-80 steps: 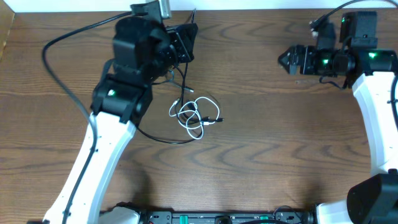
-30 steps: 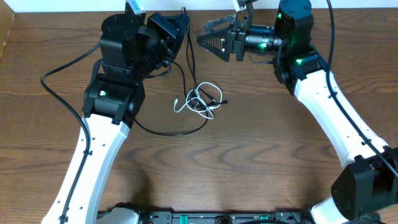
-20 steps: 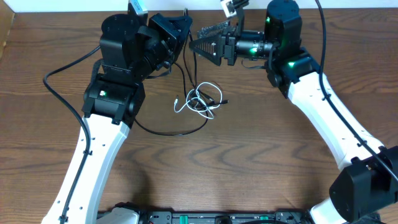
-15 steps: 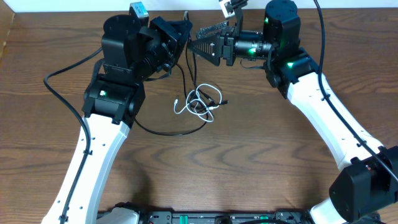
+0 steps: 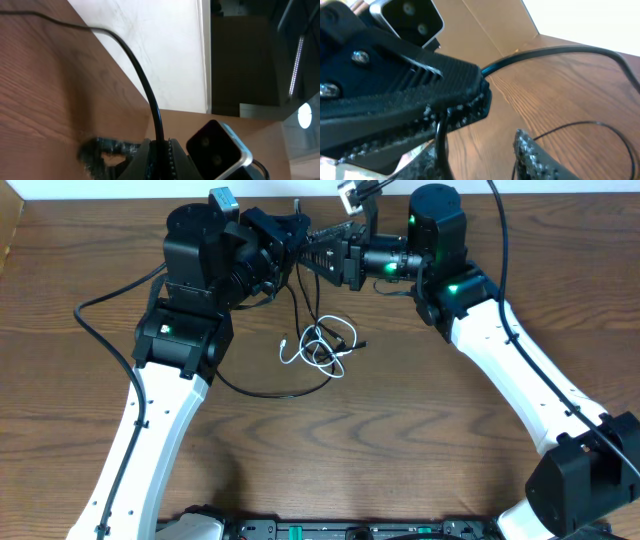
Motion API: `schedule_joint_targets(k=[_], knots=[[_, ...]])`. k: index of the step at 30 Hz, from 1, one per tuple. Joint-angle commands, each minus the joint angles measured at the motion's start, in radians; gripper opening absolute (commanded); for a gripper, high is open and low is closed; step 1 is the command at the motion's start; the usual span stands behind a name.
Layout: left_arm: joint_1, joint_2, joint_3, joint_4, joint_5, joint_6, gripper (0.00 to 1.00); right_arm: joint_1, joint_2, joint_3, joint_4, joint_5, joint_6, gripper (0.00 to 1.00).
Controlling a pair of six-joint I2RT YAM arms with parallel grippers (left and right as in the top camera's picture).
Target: Untangle cables
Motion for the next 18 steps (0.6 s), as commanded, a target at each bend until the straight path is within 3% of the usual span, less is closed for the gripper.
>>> schedule_joint_targets(k=[1,5,12,15,18], knots=[[-0.004,0.001,0.01,0.004,0.034,-0.035,0.07,-0.016,0.013,0.003,-0.015,0.066,-0.006,0.02],[-0.005,0.001,0.01,-0.028,0.034,0.066,0.08,-0.072,-0.012,0.003,-0.126,0.145,-0.006,0.01],[-0.003,0.001,0.01,-0.228,-0.042,0.529,0.47,-0.214,-0.114,0.033,-0.315,0.26,-0.039,0.01],[-0.003,0.01,0.009,-0.292,-0.072,0.695,0.53,-0.274,-0.165,0.096,-0.424,0.259,-0.039,0.01],[-0.003,0.031,0.009,-0.323,-0.073,0.764,0.54,-0.307,-0.196,0.177,-0.516,0.259,-0.012,0.01]])
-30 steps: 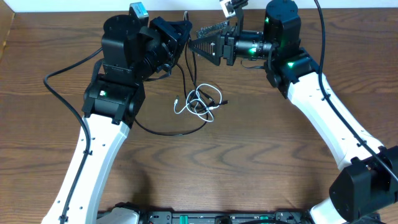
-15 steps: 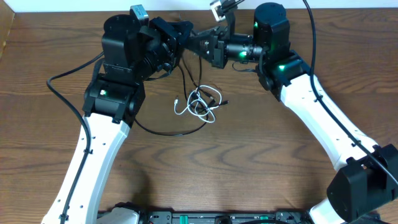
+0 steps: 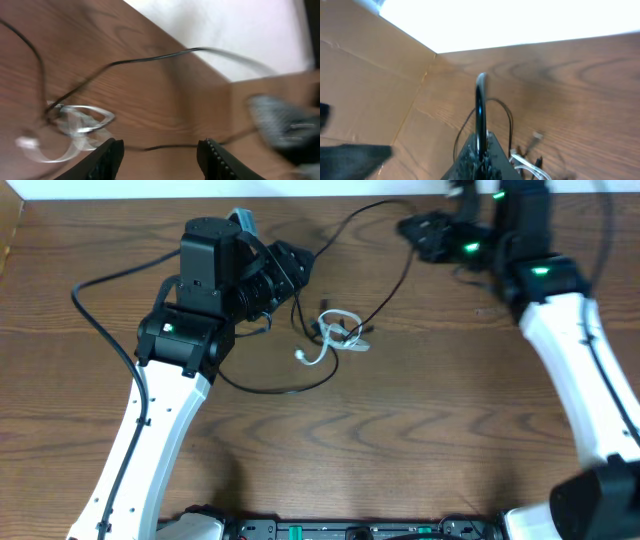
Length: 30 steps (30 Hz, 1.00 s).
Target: Untangle cables
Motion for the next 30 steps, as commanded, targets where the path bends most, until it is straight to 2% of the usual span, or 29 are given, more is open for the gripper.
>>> schedule_joint_targets(k=[1,6,9,13,16,19,20,23,25,28,30], knots=[[0.002,0.031,0.009,-0.023,-0.027,0.216,0.55,-0.025,-0.085,0.131,-0.054,0.012,0.034,0.01],[0.002,0.087,0.009,-0.045,-0.027,0.257,0.55,-0.031,-0.101,0.261,-0.076,-0.011,0.239,0.01],[0.002,0.116,0.009,-0.048,-0.027,0.257,0.56,-0.031,-0.101,0.289,0.032,-0.039,0.384,0.01],[0.002,0.133,0.009,-0.047,-0.026,0.28,0.56,-0.026,-0.101,0.289,0.187,-0.063,0.502,0.01],[-0.001,0.138,0.009,-0.048,-0.02,0.29,0.56,-0.013,-0.101,0.289,0.22,-0.054,0.504,0.01],[-0.011,0.161,0.009,-0.048,0.086,0.256,0.59,0.005,-0.101,0.289,0.179,-0.018,0.439,0.01],[-0.019,0.185,0.009,-0.048,0.159,0.231,0.6,0.011,-0.101,0.289,0.131,0.004,0.383,0.01],[-0.034,0.231,0.009,-0.047,0.244,0.211,0.6,0.015,-0.1,0.289,0.037,0.047,0.343,0.01],[-0.056,0.287,0.009,-0.044,0.295,0.23,0.63,0.014,-0.1,0.289,-0.008,0.042,0.303,0.01],[-0.08,0.349,0.009,-0.002,0.411,0.315,0.63,0.014,-0.1,0.289,-0.031,0.01,0.296,0.01],[-0.095,0.395,0.009,0.037,0.477,0.324,0.63,0.014,-0.1,0.289,-0.047,-0.005,0.285,0.01]])
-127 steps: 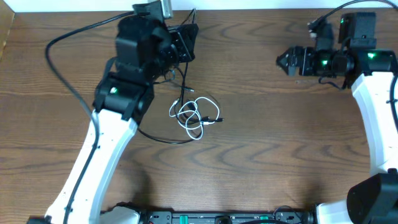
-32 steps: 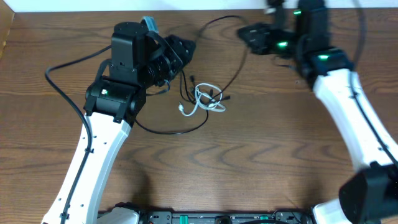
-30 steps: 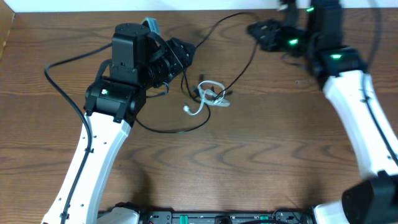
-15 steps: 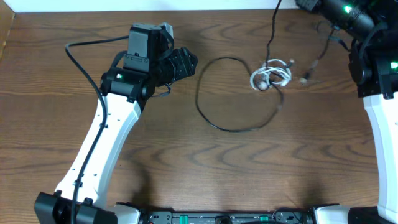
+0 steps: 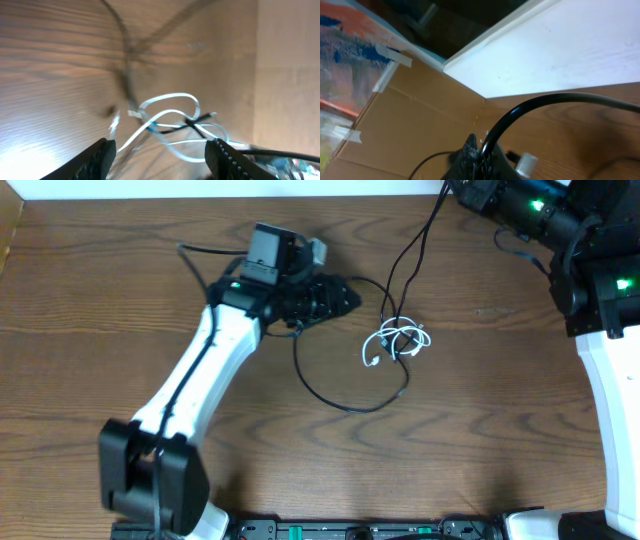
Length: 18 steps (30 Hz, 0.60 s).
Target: Untangle cables
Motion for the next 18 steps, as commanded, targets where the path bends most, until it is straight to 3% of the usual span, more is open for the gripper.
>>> schedule_joint_targets(k=[1,6,11,15,18], knots=[[-0.029,0.079,0.009,0.055,0.201,0.065,0.63,0.005,-0.005,0.017,-0.017,-0.027,-0.058,0.01],[-0.048,0.16,0.009,0.143,0.32,-0.04,0.63,0.005,-0.005,0.017,-0.042,-0.034,-0.097,0.01],[-0.051,0.175,0.009,0.135,0.404,-0.076,0.63,0.005,-0.005,0.017,-0.067,-0.033,-0.146,0.01],[-0.067,0.179,0.009,0.124,0.386,-0.145,0.63,0.005,-0.005,0.017,-0.071,-0.033,-0.183,0.01],[-0.113,0.189,0.009,0.121,0.291,-0.195,0.63,0.004,-0.005,0.017,-0.09,-0.032,-0.2,0.01]])
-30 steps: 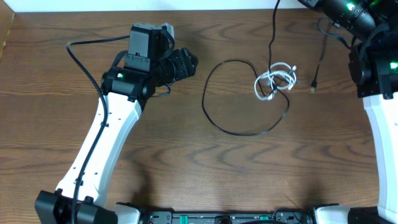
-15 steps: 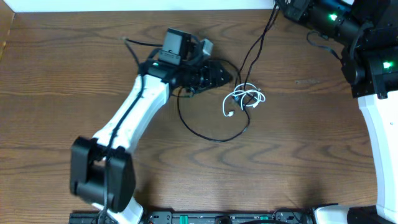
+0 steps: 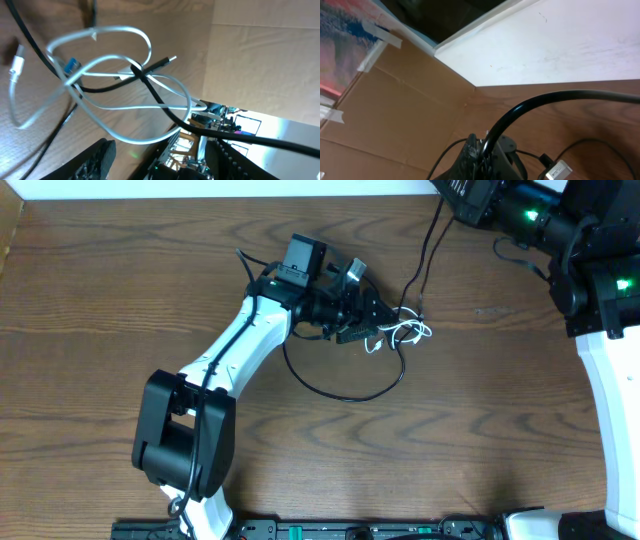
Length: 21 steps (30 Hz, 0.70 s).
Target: Untangle cables
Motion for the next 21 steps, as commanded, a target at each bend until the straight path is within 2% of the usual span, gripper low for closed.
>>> schedule_joint_targets(k=[1,3,13,21], knots=[[-0.062,0.018,0.009,-0.008,-0.095,-0.101,0.63,0.003,-0.005,0.017,-0.017,-0.009,-0.06,0.01],[-0.091,0.037,0.009,-0.006,-0.203,-0.168,0.63,0.001,-0.005,0.017,-0.029,-0.01,-0.073,0.01],[-0.122,0.078,0.009,0.053,-0.505,-0.468,0.63,-0.005,-0.005,0.017,-0.068,-0.01,-0.102,0.01],[-0.203,0.078,0.009,0.144,-0.692,-0.467,0.65,-0.008,-0.005,0.017,-0.08,-0.01,-0.101,0.01]])
